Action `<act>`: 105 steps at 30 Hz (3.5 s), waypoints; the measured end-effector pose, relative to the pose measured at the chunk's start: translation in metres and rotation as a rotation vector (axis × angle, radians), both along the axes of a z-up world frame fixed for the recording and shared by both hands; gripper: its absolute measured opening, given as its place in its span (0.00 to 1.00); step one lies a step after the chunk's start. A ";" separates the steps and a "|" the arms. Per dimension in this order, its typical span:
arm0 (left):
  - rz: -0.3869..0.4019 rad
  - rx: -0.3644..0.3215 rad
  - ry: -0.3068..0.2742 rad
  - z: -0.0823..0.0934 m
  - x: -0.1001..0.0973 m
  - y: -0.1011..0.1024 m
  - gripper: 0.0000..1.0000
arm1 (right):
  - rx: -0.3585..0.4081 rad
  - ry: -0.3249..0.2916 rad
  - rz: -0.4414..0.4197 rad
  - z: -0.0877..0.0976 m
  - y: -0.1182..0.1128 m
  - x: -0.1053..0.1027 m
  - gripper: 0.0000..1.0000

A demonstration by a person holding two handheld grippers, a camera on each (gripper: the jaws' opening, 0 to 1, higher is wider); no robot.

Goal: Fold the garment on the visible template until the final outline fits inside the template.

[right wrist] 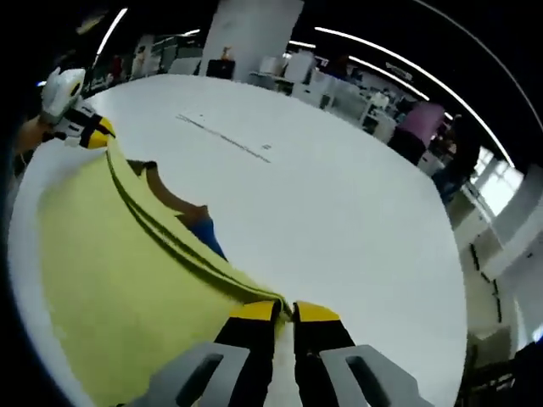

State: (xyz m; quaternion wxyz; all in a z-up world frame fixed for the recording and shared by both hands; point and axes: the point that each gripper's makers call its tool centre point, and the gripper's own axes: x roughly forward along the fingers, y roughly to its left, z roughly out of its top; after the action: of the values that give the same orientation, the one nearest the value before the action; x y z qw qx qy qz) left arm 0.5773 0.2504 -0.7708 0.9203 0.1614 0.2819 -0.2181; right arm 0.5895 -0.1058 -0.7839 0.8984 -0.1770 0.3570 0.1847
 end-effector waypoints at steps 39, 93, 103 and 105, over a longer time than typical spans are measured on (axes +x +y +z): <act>-0.051 -0.307 0.084 0.027 -0.084 -0.007 0.53 | 0.337 0.212 0.073 0.032 0.035 -0.082 0.56; -0.042 -0.425 0.281 -0.021 -0.178 -0.013 0.12 | 0.440 0.213 0.098 -0.006 0.014 -0.190 0.04; -0.005 -0.473 0.292 -0.021 -0.178 -0.013 0.01 | 0.436 0.203 0.101 -0.004 0.013 -0.189 0.00; 0.000 -0.478 0.296 -0.022 -0.178 -0.013 0.00 | 0.437 0.204 0.102 -0.004 0.013 -0.189 0.00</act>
State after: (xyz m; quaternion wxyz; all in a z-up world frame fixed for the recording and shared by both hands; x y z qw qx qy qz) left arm 0.3989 0.2375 -0.7923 0.8811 -0.0937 0.3539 -0.2994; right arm 0.4005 -0.0933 -0.7877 0.8642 0.0233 0.3881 0.3195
